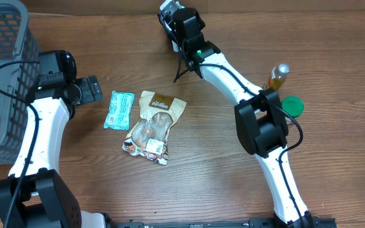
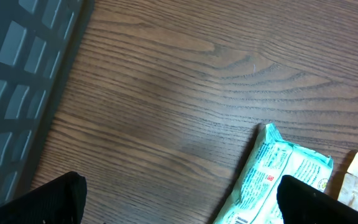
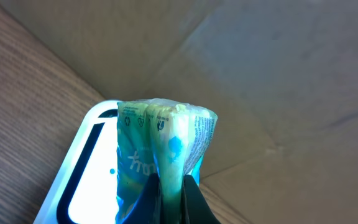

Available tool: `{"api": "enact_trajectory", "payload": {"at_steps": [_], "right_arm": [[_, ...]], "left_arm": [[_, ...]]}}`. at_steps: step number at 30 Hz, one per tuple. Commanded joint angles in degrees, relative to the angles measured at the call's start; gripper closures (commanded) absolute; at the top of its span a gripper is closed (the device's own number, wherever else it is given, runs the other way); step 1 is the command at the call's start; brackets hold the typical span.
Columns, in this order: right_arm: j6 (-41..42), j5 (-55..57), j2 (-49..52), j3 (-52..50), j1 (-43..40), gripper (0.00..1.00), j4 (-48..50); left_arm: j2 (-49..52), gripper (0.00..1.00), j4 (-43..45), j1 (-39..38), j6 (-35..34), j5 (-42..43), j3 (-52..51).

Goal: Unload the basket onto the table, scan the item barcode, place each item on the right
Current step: 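Carry the box up to the white scanner and hold it there, then move the box back right and set it down, release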

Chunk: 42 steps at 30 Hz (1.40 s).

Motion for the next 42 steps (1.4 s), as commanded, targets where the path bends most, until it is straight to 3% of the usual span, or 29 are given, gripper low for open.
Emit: {"api": "enact_trajectory", "payload": {"at_steps": [1,14,19,25,35,42], "right_arm": [[-0.07,0.74,1.4,-0.26,-0.55,0.96,0.44],[-3.21,4.61,-0.37,-0.13,-0.72,0.96,1.36],[2.45,4.61,-5.81,-0.13,0.15,0.96,-2.67],[17.25,4.57,-14.73,-0.13,0.22,0.96,-18.1],[42.36,0.74,-20.46,-0.63,-1.77,0.96,-61.05],[43.95,-11.17,-20.31,-8.09,-4.5,0.96,-70.42]], "left_arm": [[-0.85,0.0,0.04,-0.39,0.66,-0.26,1.07],[-0.85,0.0,0.04,-0.39,0.66,-0.26,1.07],[-0.85,0.0,0.04,-0.39,0.66,-0.26,1.07],[-0.85,0.01,0.04,-0.39,0.66,-0.26,1.07],[-0.85,0.0,0.04,-0.39,0.66,-0.26,1.07],[-0.85,0.01,0.04,-0.39,0.66,-0.26,1.07]]}}
